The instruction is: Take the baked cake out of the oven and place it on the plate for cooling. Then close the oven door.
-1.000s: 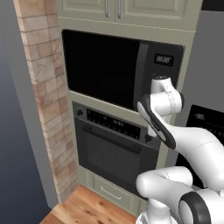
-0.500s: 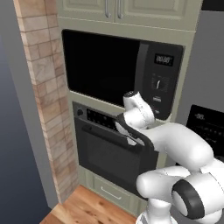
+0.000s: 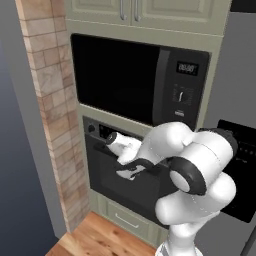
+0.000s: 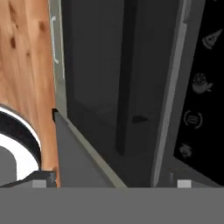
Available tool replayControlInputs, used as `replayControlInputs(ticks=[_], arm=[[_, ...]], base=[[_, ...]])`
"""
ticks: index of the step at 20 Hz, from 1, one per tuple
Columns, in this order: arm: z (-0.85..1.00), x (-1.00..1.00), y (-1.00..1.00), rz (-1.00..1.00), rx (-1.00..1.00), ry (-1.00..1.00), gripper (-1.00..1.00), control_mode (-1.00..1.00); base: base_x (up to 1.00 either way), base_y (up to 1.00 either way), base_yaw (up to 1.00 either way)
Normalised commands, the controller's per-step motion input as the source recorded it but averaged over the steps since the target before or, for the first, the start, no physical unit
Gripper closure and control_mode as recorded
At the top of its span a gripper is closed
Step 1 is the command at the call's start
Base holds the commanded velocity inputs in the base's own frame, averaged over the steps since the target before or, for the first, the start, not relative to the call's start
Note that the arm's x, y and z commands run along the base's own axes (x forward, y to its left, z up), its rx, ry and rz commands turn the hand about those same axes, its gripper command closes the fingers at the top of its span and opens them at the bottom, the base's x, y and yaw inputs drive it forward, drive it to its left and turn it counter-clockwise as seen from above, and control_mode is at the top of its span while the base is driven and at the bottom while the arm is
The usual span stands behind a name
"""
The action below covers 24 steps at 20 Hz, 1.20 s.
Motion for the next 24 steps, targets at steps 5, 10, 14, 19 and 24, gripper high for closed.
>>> replayControlInputs(ticks=[5, 10, 14, 19, 24], arm=[[-0.55, 0.69, 0.05, -0.08, -0.42, -0.09, -1.00, -1.00], [-0.35, 0.71, 0.01, -0.08, -0.21, -0.05, -1.00, -1.00], [-0.26, 0.54, -0.01, -0.02, -0.06, -0.04, -1.00, -1.00], [-0.21, 0.47, -0.20, 0.00, -0.01, -0.01, -1.00, -1.00], [-0.01, 0.45, -0.56, 0.00, 0.00, 0.00, -1.00, -1.00]], base=[[0.00, 0.00, 0.00], [0.00, 0.00, 0.00], [0.00, 0.00, 0.00], [0.00, 0.00, 0.00], [0.00, 0.00, 0.00]])
